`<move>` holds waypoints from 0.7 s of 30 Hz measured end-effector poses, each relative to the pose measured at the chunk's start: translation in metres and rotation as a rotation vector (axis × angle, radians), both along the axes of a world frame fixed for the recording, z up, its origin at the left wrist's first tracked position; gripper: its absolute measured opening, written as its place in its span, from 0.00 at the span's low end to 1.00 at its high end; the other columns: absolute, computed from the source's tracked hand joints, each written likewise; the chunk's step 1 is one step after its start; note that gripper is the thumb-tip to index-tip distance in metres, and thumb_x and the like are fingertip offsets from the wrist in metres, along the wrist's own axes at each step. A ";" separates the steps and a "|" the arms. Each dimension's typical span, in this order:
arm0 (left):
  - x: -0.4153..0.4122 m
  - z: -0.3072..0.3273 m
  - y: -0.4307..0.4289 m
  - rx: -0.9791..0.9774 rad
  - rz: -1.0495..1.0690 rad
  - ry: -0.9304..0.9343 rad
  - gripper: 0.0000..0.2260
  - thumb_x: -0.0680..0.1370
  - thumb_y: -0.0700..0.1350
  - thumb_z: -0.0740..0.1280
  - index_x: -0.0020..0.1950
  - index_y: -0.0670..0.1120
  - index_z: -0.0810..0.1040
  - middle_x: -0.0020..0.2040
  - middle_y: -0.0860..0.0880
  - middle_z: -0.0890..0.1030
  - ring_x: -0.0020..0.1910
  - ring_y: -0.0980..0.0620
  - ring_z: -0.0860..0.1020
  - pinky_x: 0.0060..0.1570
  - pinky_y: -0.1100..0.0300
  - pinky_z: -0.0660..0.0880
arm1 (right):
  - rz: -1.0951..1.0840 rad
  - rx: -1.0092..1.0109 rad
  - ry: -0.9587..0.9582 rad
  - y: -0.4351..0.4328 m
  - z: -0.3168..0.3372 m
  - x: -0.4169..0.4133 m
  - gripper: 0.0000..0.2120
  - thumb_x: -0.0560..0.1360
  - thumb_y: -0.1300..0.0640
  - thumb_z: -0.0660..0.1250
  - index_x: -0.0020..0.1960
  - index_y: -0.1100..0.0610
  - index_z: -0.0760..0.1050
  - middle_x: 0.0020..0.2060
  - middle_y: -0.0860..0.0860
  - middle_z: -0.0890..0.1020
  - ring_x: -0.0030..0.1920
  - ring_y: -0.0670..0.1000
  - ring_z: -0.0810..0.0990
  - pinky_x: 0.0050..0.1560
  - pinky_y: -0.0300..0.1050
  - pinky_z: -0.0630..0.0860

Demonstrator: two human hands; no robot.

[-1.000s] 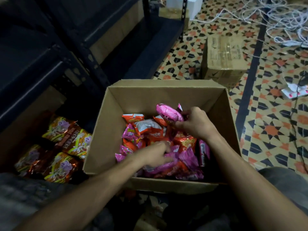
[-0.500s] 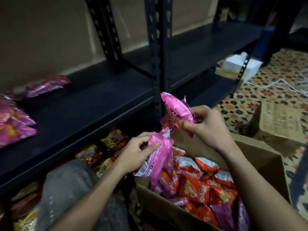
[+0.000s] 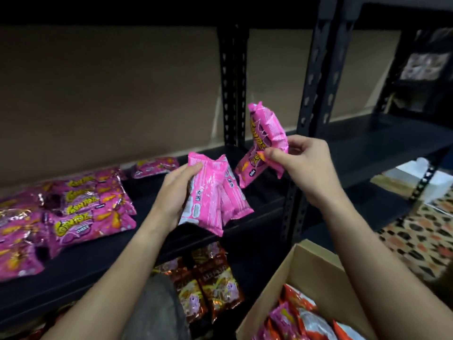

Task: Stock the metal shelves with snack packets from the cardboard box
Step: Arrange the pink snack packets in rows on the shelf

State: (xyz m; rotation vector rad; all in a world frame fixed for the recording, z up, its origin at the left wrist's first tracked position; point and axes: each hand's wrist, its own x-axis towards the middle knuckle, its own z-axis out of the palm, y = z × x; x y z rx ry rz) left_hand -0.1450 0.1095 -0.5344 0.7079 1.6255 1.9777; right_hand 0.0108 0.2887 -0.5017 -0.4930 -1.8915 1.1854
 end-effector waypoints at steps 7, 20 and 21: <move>-0.044 -0.011 0.014 -0.137 0.060 -0.144 0.10 0.80 0.51 0.66 0.51 0.45 0.81 0.42 0.45 0.84 0.41 0.46 0.83 0.50 0.49 0.79 | -0.118 -0.093 -0.026 0.008 -0.047 -0.054 0.09 0.71 0.54 0.76 0.51 0.55 0.85 0.39 0.46 0.87 0.43 0.45 0.85 0.52 0.48 0.82; -0.064 -0.001 0.017 -0.460 0.011 0.041 0.12 0.81 0.51 0.66 0.51 0.43 0.82 0.42 0.46 0.86 0.39 0.50 0.83 0.40 0.59 0.76 | -0.182 0.042 -0.286 0.005 -0.055 -0.053 0.08 0.73 0.46 0.73 0.45 0.50 0.82 0.40 0.53 0.83 0.43 0.49 0.81 0.38 0.32 0.73; -0.064 0.002 0.015 -0.481 0.011 0.086 0.12 0.81 0.51 0.65 0.50 0.44 0.83 0.42 0.47 0.86 0.39 0.51 0.83 0.40 0.60 0.74 | -0.205 0.086 -0.282 0.007 -0.053 -0.057 0.11 0.71 0.41 0.72 0.43 0.48 0.81 0.45 0.55 0.83 0.49 0.53 0.80 0.46 0.38 0.75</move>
